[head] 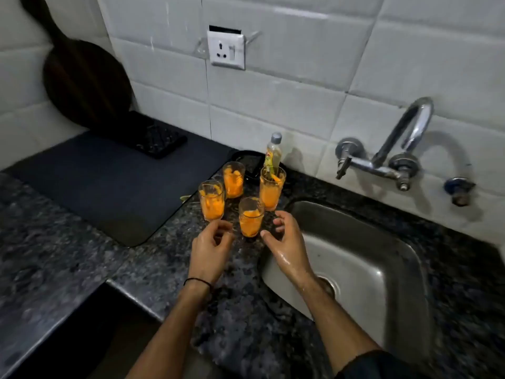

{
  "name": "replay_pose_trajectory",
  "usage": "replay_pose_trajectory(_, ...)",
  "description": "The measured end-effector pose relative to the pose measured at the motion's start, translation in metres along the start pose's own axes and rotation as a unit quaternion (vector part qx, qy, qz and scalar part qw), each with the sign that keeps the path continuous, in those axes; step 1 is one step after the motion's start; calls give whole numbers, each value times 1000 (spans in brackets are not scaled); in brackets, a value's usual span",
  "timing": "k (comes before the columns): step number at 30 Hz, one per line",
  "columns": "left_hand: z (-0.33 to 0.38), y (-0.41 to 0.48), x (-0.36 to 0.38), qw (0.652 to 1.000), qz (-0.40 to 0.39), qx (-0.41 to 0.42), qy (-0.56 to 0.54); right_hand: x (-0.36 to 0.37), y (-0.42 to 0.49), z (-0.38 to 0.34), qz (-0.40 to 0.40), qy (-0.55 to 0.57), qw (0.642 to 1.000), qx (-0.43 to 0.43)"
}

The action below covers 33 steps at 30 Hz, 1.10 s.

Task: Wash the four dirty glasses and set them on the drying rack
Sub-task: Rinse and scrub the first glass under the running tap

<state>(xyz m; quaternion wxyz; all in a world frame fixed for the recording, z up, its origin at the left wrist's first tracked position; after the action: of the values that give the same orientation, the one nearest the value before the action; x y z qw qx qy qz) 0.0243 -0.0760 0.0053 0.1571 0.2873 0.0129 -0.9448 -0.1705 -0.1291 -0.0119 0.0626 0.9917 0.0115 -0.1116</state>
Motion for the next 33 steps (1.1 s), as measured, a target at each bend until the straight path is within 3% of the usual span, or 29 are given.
replay_pose_trajectory(5, -13, 36, 13, 1000, -30, -6, -1, 43, 37, 13, -13, 75, 996, 48)
replay_pose_trajectory(12, -21, 67, 31, 997, -74, 2, -9, 53, 43, 26, 42, 141, 985, 93)
replay_pose_trajectory(16, -11, 77, 51, 994, -103, 19, -36, 18, 34, 29, 127, 153, 976, 92)
replay_pose_trajectory(24, 96, 81, 133, 966, -211, 123, -90, -91, 11, 12, 285, 161, 942, 76)
replay_pose_trajectory(27, 150, 92, 175, 958, -243, 149, -24, -122, 4, 6, 308, 154, 936, 70)
replay_pose_trajectory(33, 217, 139, 234, 965, -215, 106, 111, -161, -2, 2, 295, 131, 942, 90)
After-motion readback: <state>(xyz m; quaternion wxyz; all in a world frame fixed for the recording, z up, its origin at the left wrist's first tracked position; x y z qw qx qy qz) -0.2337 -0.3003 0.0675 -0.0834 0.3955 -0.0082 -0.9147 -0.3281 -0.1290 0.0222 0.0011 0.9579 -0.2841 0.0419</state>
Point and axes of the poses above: each hand's wrist, its own y-axis towards the middle knuckle, its own x-axis out of the palm, z = x × y, the point moved 8 cm from there along y, towards the middle knuckle, and after that the axes turned 11 degrees about y, right-handed, at the moved point
